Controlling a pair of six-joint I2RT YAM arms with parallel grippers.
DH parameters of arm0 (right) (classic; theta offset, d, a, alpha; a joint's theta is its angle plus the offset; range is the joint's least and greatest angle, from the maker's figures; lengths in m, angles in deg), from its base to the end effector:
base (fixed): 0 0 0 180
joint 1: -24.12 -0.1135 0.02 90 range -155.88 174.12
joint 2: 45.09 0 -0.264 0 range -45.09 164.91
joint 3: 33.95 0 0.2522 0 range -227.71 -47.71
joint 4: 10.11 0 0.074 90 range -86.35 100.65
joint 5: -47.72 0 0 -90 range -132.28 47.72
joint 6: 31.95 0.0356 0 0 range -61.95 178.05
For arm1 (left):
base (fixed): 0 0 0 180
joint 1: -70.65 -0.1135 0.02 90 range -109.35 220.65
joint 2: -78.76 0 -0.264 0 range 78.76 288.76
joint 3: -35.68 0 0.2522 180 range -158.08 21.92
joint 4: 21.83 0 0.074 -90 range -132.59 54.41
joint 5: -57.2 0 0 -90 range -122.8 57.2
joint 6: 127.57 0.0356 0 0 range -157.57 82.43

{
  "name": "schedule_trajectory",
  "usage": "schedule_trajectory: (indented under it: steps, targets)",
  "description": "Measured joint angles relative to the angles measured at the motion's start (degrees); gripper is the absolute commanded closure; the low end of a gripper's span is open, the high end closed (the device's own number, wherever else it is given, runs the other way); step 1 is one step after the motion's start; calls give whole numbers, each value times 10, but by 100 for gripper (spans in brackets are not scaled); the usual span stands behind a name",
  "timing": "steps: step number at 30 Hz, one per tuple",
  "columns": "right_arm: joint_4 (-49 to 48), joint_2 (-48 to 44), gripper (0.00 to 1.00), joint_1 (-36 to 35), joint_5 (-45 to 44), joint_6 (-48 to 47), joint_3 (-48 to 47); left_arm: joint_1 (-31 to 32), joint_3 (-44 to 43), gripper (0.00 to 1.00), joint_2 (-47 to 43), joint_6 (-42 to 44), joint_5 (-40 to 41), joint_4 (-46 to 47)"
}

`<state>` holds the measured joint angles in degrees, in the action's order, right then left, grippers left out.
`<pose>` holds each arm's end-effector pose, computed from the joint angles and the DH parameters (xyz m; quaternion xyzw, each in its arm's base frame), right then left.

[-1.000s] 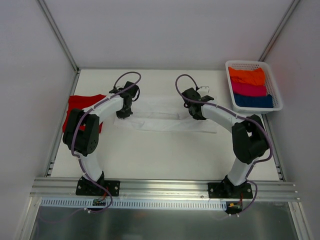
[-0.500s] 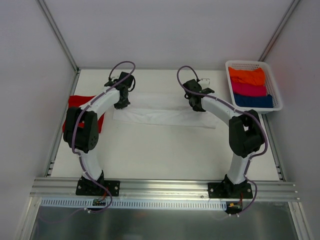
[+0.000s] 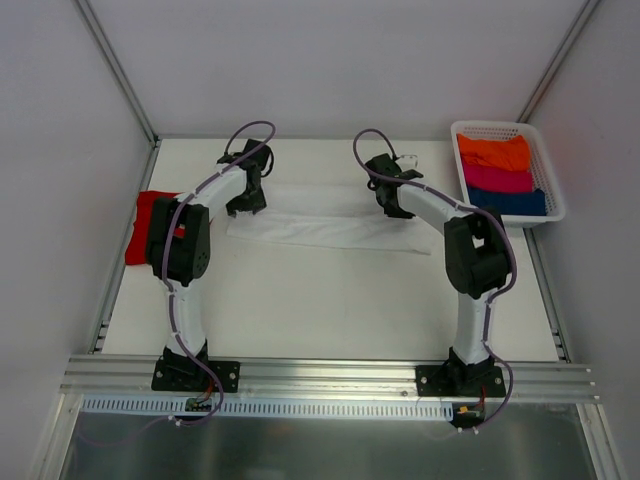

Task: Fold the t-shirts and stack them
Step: Fold the other side of the tshirt into a rectangle

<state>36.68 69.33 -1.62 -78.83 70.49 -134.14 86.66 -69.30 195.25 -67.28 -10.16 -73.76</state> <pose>0.3905 0.1647 0.2021 -0.0285 0.9223 -0.2092 0.3238 0.4197 -0.1062 0.2039 -0.1586 0.9421 0.0885 0.2818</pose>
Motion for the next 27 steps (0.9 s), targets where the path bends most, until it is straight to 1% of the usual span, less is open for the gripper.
schedule_trajectory:
  steps: [1, 2, 3, 4, 6, 11, 14, 16, 18, 19, 20, 21, 22, 23, 24, 25, 27]
  targets:
    - [-1, 6, 65, 1, -1, -2, -7, 0, -3, 23, 3, 0, 0, -2]
    - [-5, 10, 57, 2, -1, -3, -11, 0, -5, 22, 5, -2, 2, -2]
    - [-12, 13, 55, 3, -1, -5, -14, 0, -6, 17, 5, -5, 5, -2]
    - [-21, 14, 54, 4, -2, -9, -13, 0, -6, 10, 5, -4, 8, -2]
    - [-37, 14, 51, 5, -5, -14, -13, 0, -12, 1, 5, -2, 22, -1]
    - [-96, -10, 51, 5, -15, -47, -4, 12, -28, 1, -22, 12, 70, 8]
    - [-131, -70, 51, 5, -17, -68, 30, 33, -31, 1, -66, 23, 102, 18]
    - [-146, -129, 52, 5, -14, -77, 59, 54, -30, 2, -104, 23, 115, 23]
    - [-160, -192, 52, 3, -4, -83, 84, 71, -10, 11, -148, 20, 121, 40]
    - [-164, -219, 55, 2, 1, -85, 95, 80, 6, 14, -170, 17, 120, 43]
    - [-166, -244, 59, 0, 6, -87, 106, 86, 24, 25, -191, 15, 119, 46]
    - [-169, -265, 64, -3, 12, -87, 116, 91, 42, 31, -207, 10, 118, 50]
    - [-169, -278, 82, -6, 16, -87, 125, 96, 57, 40, -216, 7, 119, 50]
    - [-169, -287, 96, -10, 23, -88, 134, 101, 69, 66, -219, 3, 118, 50]
    - [-170, -290, 99, -14, 30, -85, 144, 104, 80, 86, -216, 0, 118, 52]
    - [-169, -288, 99, -17, 35, -79, 153, 107, 87, 100, -207, -3, 115, 53]
    - [-165, -272, 100, -23, 48, -72, 169, 111, 95, 100, -181, 0, 103, 54]
